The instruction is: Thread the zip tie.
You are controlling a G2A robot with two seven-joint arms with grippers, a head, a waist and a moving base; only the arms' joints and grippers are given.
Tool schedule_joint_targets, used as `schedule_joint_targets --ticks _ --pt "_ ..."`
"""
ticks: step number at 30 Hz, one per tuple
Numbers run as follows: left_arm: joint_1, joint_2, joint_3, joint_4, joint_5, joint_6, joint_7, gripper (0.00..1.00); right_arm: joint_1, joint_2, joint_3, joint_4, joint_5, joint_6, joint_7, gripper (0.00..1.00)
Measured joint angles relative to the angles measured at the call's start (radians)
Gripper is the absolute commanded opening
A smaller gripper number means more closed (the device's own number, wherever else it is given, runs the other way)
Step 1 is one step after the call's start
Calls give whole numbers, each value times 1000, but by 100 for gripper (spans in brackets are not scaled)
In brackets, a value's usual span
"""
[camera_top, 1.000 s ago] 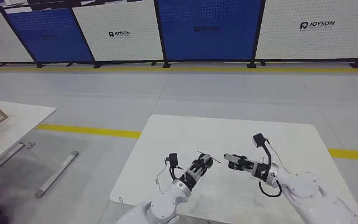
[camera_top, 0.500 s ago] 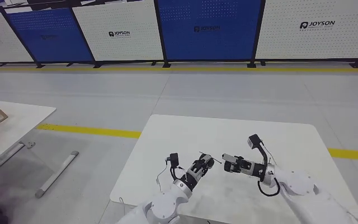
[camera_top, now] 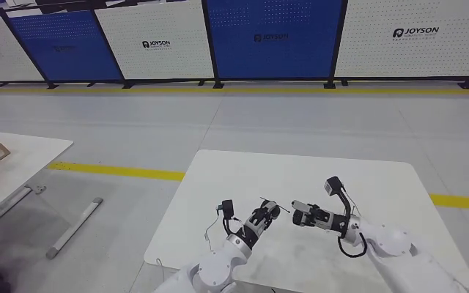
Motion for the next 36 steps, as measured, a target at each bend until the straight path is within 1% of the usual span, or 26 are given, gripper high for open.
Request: schedule_joint_targets --ticks 2,3,4,6,8,10,11,16,20,22,23,25,28,31,35,36 --pt "2 -1 -1 0 2 1 -10 0 1 -2 2 5 -2 3 1 35" --pt "3 -2 -3 -1 1 2 -18 0 2 -4 3 10 -2 6 5 29" --pt "4 -3 -6 -1 1 2 -23 0 3 -5 3 14 -1 8 8 20" --pt "8 -4 -11 -3 2 1 -28 0 6 -9 2 21 2 11 15 17" --pt "11 -5 -15 -4 3 -1 -31 0 10 -13 0 25 2 13 24 9" --pt "14 -6 -18 -5 5 -1 -35 0 14 -17 -3 30 -1 18 34 7" --pt "15 -7 -20 -5 7 -1 -37 0 16 -18 -4 32 -2 20 38 0" --pt "20 -11 -26 -5 22 -2 -39 0 23 -26 -4 44 -2 22 56 0" --pt "23 -15 -29 -1 35 0 -28 0 21 -29 2 46 -1 15 68 0" --pt "23 -18 -29 1 39 1 -27 0 19 -31 7 48 3 12 77 23" --pt "23 -19 -29 1 40 2 -26 0 19 -31 9 49 5 10 82 29" --pt "24 -21 -30 1 43 3 -25 0 16 -32 14 51 9 7 91 36" --pt "25 -24 -31 0 46 4 -24 0 12 -33 22 53 11 2 100 39" --pt "26 -28 -31 0 50 6 -23 0 8 -34 26 53 11 0 108 36" --pt "26 -33 -29 3 57 9 -24 0 6 -37 29 53 4 2 114 26" --pt "26 -34 -29 4 59 10 -25 0 6 -38 29 52 1 3 115 25"
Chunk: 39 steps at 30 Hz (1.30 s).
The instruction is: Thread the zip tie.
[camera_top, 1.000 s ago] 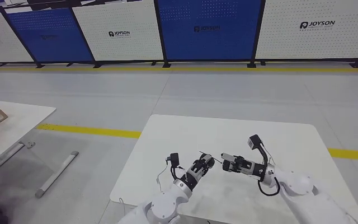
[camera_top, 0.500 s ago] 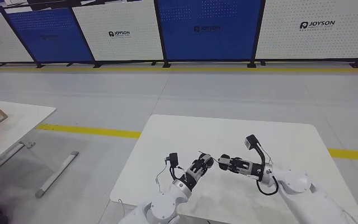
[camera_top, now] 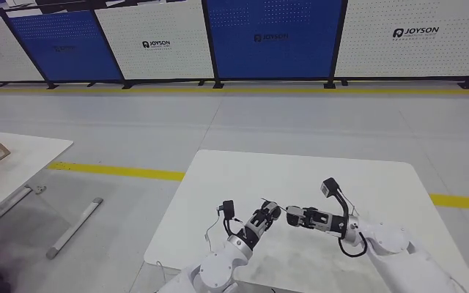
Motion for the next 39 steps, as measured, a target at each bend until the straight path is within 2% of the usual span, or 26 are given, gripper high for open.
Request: schedule_joint_targets --ticks 3,10,11,12,26,29,33,36,39 --pt "1 -3 -2 0 5 0 -1 0 0 -2 2 -2 -5 1 2 0" --pt "5 -9 -9 -1 12 2 5 0 -3 -6 11 -6 -16 3 3 0" --pt "6 -10 -10 -2 10 3 7 77 -4 -6 13 -6 -17 3 3 0" --pt "7 -12 -12 -4 -1 3 10 100 -5 -7 16 -7 -18 3 5 0" --pt "6 -14 -14 -5 -13 2 4 100 -6 -6 25 -13 -46 0 -6 0" --pt "5 -14 -22 1 -39 -4 -38 100 -13 -6 23 -35 -68 10 -8 0" --pt "6 -8 -42 12 -1 -30 -114 100 -8 -4 24 -47 -82 57 43 0" --pt "6 -5 -53 26 79 -58 -104 100 -4 -2 31 -47 -114 89 22 0" --pt "6 -5 -53 26 65 -56 -102 100 -5 -2 31 -49 -116 88 16 0"
